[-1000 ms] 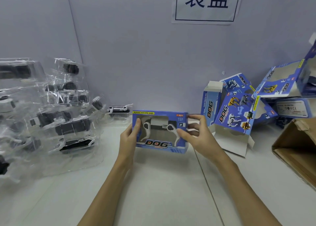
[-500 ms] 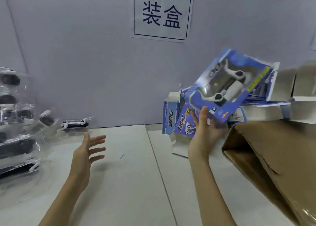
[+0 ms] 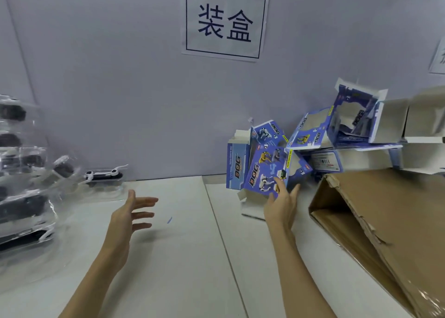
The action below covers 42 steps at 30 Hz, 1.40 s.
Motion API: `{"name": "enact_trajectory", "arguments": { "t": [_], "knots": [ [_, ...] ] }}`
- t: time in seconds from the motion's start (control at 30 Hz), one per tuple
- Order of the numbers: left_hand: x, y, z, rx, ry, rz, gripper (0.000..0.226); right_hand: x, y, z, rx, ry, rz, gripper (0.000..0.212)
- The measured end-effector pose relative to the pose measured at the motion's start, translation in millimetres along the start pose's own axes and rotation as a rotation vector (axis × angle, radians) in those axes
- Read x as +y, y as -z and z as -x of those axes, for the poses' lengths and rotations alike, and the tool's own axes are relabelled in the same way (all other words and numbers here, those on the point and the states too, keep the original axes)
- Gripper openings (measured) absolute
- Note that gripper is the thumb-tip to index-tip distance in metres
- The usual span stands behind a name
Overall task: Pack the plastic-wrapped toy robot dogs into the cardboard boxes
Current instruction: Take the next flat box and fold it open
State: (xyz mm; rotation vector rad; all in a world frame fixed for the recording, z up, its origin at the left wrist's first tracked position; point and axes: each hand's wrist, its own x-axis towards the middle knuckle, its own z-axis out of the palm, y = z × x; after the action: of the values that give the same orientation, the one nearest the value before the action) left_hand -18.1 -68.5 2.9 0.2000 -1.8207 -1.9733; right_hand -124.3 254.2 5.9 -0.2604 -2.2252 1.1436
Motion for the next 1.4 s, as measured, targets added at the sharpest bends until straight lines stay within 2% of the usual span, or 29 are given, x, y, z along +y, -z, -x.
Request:
{"name": "enact_trajectory", "arguments": {
  "t": [0.07, 0.17, 0.23, 0.4, 0.43, 0.53, 0.63, 0.7, 0.8, 0.83, 0.9, 1.0, 1.07, 1.1, 1.17, 1.23, 1.33, 1.4],
  "knots": [
    [0.5, -0.8, 0.3, -0.005, 0.003, -0.010, 0.062, 8.7, -3.1, 1.0, -0.065, 0.034, -0.107, 0.059],
    [1.6, -1.8, 2.5, -0.017, 0.000, -0.038, 0.063, 10.6, -10.6, 7.4, -0.117, 0.077, -0.053, 0.074],
    [1.6, -3.1, 3.7, -0.026, 0.008, -0.065, 0.057, 3.1, -15.6, 12.9, -0.094, 0.085, -0.053, 0.078],
    [-2.8, -14.9, 11.4, -0.094, -0.057, -0.226, 0.013, -46.8, -16.5, 36.3, -0.040, 0.242, -0.236, 0.051],
    [-4.2, -19.0, 14.2, -0.129, -0.059, -0.242, 0.016, -58.4, -13.7, 42.4, -0.042, 0.311, -0.283, 0.045],
    [-2.1, -30.0, 19.9, -0.205, 0.014, -0.127, 0.048, -86.9, -2.7, 63.0, -0.119, 0.472, -0.472, 0.029],
    [13.0, -32.1, 19.5, -0.261, 0.079, 0.079, 0.065, -105.2, 11.7, 77.8, -0.220, 0.431, -0.729, 0.027],
    [20.4, -26.3, 18.9, -0.308, -0.033, 0.107, 0.062, -111.7, 18.7, 78.5, -0.290, 0.338, -0.914, 0.027],
    [21.5, -20.3, 22.4, -0.331, -0.269, -0.227, 0.066, -114.2, 18.6, 73.1, -0.400, 0.188, -1.082, 0.031],
    [19.8, -21.1, 23.1, -0.271, -0.335, -0.349, 0.072, -113.7, 17.1, 72.0, -0.430, 0.142, -1.120, 0.032],
    [21.0, -25.7, 25.0, -0.175, -0.414, -0.389, 0.079, -112.3, 15.4, 69.6, -0.468, 0.052, -1.172, 0.029],
    [22.8, -26.3, 26.1, -0.164, -0.441, -0.335, 0.085, -107.1, 10.3, 66.6, -0.494, -0.058, -1.203, 0.019],
    [23.7, -23.2, 25.9, -0.163, -0.464, -0.308, 0.090, -106.8, 5.7, 67.9, -0.516, -0.029, -1.178, 0.017],
    [25.2, -22.2, 26.3, -0.158, -0.461, -0.299, 0.091, -108.3, 3.9, 70.7, -0.520, 0.003, -1.163, 0.021],
    [28.5, -23.2, 27.5, -0.156, -0.430, -0.275, 0.090, -111.8, 1.7, 77.8, -0.520, 0.069, -1.112, 0.042],
    [28.6, -24.9, 27.3, -0.153, -0.419, -0.223, 0.088, -112.1, -1.4, 85.9, -0.492, 0.186, -0.961, 0.055],
    [30.4, -28.0, 29.3, -0.167, -0.370, -0.158, 0.085, -115.6, -5.0, 101.0, -0.497, 0.387, -0.797, 0.045],
    [32.4, -28.9, 30.2, -0.178, -0.334, -0.119, 0.079, -117.1, -7.6, 105.6, -0.521, 0.442, -0.784, 0.051]
  ]
}}
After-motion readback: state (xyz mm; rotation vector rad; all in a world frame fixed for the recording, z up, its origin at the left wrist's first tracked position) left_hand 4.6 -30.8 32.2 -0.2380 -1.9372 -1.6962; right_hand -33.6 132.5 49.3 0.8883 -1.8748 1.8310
